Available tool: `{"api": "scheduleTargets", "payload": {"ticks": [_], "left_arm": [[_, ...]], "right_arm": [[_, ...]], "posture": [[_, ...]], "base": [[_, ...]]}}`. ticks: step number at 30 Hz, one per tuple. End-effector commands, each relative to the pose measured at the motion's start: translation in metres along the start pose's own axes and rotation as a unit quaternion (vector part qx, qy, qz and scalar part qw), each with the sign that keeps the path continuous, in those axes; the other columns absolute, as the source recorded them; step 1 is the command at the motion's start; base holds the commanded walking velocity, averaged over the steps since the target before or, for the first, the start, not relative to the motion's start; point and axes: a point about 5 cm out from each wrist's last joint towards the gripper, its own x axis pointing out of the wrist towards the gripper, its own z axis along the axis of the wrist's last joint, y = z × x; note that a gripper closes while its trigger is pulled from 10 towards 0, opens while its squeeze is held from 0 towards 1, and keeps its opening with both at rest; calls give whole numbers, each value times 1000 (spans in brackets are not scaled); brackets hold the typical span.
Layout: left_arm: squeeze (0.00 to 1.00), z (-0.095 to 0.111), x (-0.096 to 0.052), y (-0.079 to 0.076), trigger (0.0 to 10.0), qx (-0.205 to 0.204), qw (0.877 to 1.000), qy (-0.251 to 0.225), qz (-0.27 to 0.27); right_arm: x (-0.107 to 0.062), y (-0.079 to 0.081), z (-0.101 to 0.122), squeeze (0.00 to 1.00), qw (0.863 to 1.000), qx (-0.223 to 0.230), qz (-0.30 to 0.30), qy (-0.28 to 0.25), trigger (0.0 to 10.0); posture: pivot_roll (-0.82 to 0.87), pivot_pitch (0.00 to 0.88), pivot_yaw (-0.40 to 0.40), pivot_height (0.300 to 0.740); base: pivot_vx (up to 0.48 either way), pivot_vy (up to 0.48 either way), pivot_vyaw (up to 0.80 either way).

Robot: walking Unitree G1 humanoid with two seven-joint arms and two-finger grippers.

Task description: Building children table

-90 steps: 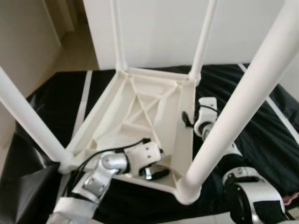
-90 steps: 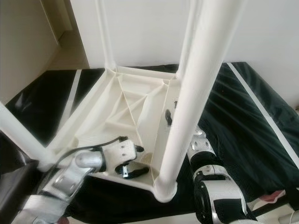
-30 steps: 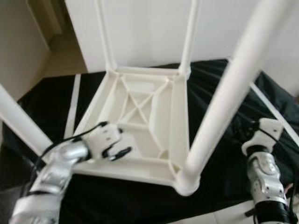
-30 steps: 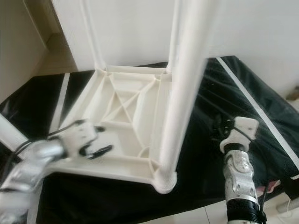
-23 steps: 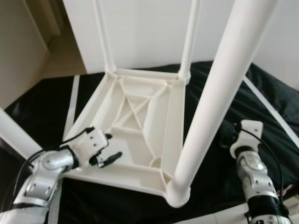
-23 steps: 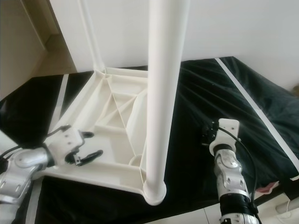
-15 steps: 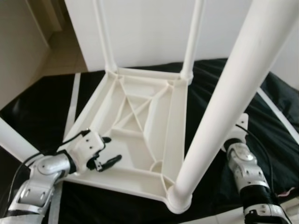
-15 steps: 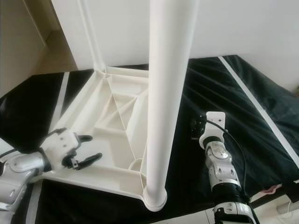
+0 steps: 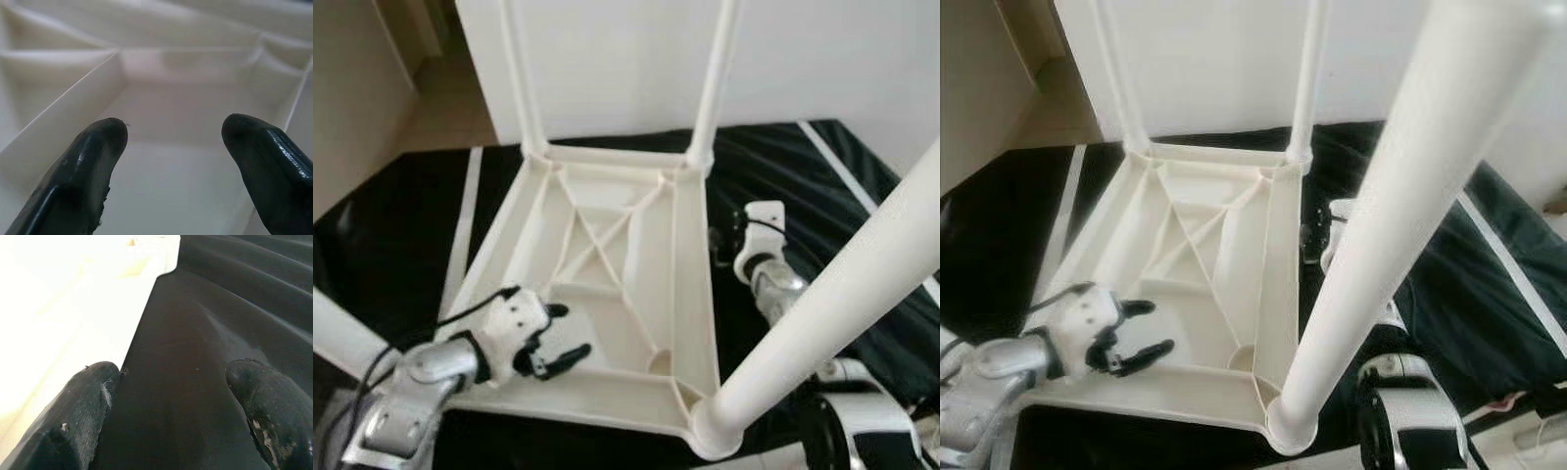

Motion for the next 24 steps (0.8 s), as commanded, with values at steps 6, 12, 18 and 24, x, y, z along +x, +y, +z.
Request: {"api": "scheduleTargets", "payload": {"ticks": [6,12,18,24], "left_arm": [[0,5,36,-17,10000,-1,999,-18,-29],[0,19,41,-8,10000,17,997,-64,44],[0,33,25,-6,10000,1,990,-133,53],[0,39,1,-9,10000,-13,981,-190,35]], "right_arm": [[7,25,1,0,998,-24,60,11,10000],[5,-2,10,0,998,-27,-38,-45,10000],[-13,-38,5,0,987,6,-128,-94,10000],[-46,-53,-4,0,976,46,-132,-164,10000]], "posture": [[44,0,-23,740],[47,0,-21,740],[42,0,-19,740],[31,0,-15,740]], "base": [[0,0,0],[0,0,0],[0,0,0],[0,0,0]]}}
